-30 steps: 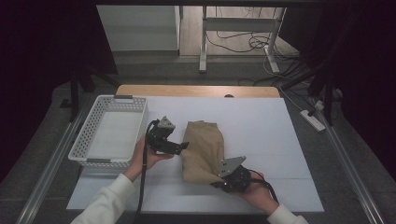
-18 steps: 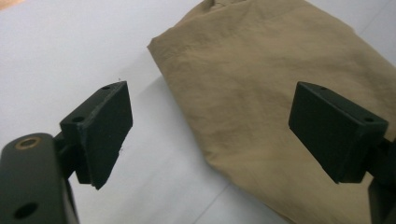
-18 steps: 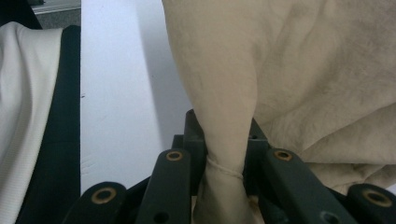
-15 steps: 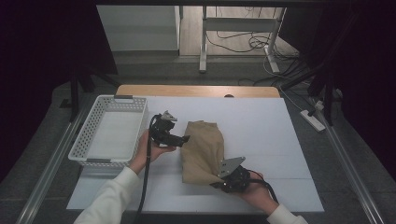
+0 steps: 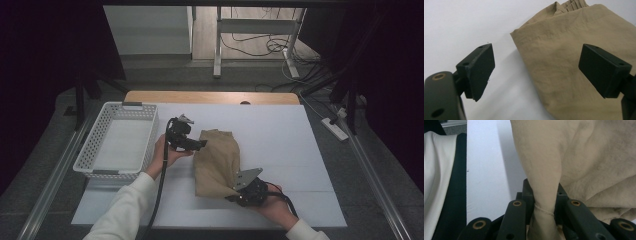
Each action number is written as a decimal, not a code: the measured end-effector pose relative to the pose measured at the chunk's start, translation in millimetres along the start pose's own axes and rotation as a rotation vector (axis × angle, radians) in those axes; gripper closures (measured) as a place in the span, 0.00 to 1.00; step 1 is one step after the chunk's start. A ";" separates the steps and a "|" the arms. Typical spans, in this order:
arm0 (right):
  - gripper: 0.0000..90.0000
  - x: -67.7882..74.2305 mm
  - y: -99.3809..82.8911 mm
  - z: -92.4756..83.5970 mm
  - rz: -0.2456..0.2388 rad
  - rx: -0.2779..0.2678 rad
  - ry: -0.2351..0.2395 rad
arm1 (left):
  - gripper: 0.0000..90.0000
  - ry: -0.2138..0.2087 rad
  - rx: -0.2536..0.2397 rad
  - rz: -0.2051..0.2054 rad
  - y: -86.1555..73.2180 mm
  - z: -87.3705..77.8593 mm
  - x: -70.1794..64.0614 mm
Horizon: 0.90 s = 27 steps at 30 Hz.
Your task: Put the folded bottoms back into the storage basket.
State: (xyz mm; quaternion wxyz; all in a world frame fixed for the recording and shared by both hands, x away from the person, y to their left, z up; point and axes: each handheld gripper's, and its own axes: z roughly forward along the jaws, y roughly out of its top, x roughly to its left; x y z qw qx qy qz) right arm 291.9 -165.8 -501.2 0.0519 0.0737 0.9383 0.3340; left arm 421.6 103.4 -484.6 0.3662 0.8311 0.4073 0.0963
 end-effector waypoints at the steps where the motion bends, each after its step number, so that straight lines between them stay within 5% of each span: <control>1: 0.85 -0.2 -0.1 0.1 0.000 0.000 0.003 | 0.16 -0.001 0.004 0.001 1.0 2.4 -0.6; 27: 0.85 1.6 -0.8 1.4 -0.009 0.009 -0.009 | 0.14 -0.005 0.089 0.018 0.8 33.5 -1.1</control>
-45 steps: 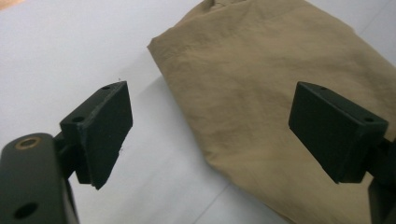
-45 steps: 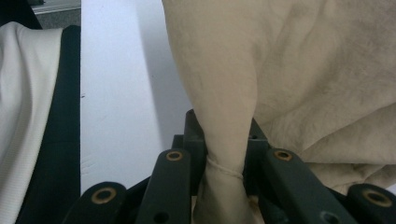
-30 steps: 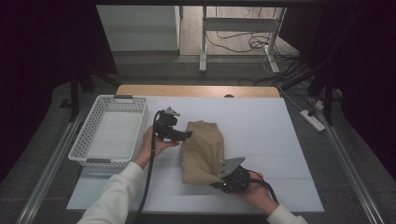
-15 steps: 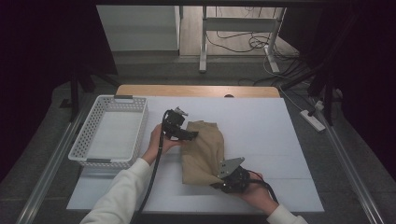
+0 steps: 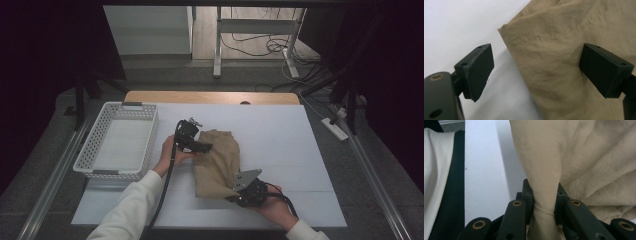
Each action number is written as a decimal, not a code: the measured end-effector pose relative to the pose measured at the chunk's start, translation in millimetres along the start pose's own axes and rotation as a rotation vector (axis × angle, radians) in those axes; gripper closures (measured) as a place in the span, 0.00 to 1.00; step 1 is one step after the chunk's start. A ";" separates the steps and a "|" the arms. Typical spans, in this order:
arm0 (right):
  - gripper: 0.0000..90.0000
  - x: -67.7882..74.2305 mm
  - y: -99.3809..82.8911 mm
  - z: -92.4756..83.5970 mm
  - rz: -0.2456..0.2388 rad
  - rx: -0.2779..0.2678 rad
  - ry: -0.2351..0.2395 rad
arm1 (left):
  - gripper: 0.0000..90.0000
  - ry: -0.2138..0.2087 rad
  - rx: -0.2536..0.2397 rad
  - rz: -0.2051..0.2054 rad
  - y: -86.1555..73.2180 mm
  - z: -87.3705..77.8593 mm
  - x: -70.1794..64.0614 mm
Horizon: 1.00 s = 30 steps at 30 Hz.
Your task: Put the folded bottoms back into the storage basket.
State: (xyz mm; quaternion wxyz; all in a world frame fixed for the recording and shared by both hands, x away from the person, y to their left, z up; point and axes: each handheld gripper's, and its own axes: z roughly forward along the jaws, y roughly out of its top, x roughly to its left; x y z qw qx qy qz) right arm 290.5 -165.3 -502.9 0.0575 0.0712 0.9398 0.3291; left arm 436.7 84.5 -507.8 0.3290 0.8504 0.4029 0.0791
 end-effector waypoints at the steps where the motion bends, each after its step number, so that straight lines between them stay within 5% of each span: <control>1: 0.85 -0.2 0.0 0.0 0.000 0.000 0.000 | 0.14 0.001 0.001 0.003 0.0 0.4 -0.3; 14: 0.85 0.0 -0.1 1.6 -0.001 0.006 0.002 | 0.19 -0.089 0.019 0.023 -2.8 19.3 -1.1; 20: 0.85 -0.2 -0.3 1.7 -0.002 0.006 0.002 | 0.42 -0.170 0.007 0.041 -3.9 17.3 -0.2; 30: 0.85 -0.3 -0.4 0.8 -0.004 -0.001 -0.004 | 0.64 -0.193 -0.015 0.048 -4.7 9.5 1.4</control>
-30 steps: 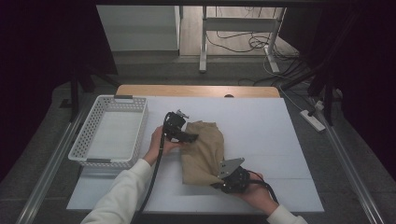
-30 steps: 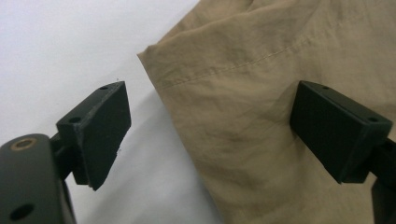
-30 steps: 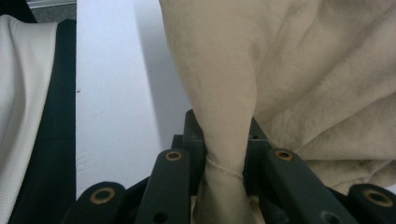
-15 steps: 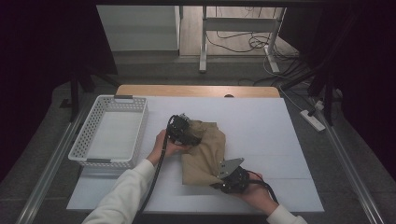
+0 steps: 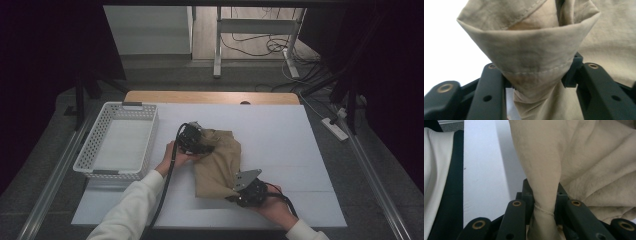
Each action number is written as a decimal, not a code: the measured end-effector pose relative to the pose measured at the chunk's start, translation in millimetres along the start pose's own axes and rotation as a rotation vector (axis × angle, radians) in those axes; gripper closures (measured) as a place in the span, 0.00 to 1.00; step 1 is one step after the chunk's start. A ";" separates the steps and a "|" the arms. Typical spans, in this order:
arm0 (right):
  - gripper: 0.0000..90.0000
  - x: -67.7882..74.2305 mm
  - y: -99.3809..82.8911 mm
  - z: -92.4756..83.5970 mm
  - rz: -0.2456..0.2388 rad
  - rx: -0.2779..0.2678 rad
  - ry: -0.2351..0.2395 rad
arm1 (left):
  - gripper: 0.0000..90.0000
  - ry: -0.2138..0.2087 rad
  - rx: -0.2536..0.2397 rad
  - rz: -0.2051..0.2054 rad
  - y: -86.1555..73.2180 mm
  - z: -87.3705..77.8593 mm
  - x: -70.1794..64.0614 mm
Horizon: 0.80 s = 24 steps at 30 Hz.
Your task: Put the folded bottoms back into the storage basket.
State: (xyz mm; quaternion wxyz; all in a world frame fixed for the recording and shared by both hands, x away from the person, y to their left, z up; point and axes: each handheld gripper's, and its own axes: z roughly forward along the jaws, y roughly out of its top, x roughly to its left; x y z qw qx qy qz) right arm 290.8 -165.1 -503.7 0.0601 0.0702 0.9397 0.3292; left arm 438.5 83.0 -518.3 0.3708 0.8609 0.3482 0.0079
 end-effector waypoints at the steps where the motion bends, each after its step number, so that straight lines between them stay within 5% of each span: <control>1: 0.85 0.0 0.0 0.0 0.000 0.000 0.000 | 0.65 0.000 0.000 0.000 0.0 0.0 0.0; 24: 0.85 -2.2 -0.7 -15.4 0.044 -0.113 -0.030 | 0.77 -0.044 -0.062 0.024 -0.2 -24.2 -4.1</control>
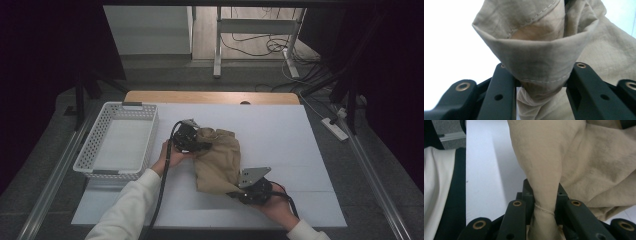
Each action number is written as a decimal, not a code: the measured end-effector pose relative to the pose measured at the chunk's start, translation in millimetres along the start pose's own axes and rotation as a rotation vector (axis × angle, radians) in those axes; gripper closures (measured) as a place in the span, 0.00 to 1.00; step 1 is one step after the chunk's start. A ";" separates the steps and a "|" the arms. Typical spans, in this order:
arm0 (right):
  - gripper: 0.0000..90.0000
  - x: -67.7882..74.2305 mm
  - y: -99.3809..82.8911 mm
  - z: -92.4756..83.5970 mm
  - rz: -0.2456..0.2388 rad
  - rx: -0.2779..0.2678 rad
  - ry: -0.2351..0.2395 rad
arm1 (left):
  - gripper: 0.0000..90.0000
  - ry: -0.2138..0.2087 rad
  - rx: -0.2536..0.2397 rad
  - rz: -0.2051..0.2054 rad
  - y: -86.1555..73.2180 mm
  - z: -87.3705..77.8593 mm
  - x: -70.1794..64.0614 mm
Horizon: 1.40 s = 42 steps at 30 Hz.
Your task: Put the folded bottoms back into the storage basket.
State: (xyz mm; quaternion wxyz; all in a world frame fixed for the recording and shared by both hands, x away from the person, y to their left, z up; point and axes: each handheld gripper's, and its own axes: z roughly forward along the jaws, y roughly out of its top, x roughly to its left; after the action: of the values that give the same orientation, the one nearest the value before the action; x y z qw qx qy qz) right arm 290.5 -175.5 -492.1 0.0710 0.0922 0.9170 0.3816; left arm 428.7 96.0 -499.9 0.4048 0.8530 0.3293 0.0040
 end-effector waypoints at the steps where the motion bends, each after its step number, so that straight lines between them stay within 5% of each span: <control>1: 0.85 0.0 0.4 -1.0 0.000 -0.005 -0.001 | 0.77 0.000 -0.002 -0.001 -0.1 -1.3 -0.3; 22: 0.86 -3.2 1.0 -9.0 0.027 -0.073 -0.039 | 0.78 0.011 -0.028 0.025 1.6 -16.4 -9.1; 42: 0.86 -1.2 7.2 -12.5 0.005 -0.104 -0.053 | 0.79 0.022 -0.047 0.035 3.0 -34.0 -15.7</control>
State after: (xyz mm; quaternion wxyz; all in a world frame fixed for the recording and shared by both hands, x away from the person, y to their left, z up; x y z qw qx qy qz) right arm 290.0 -179.3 -478.2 0.0989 0.1007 0.8934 0.4264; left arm 408.8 109.1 -470.8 0.4210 0.8488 0.3187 0.0282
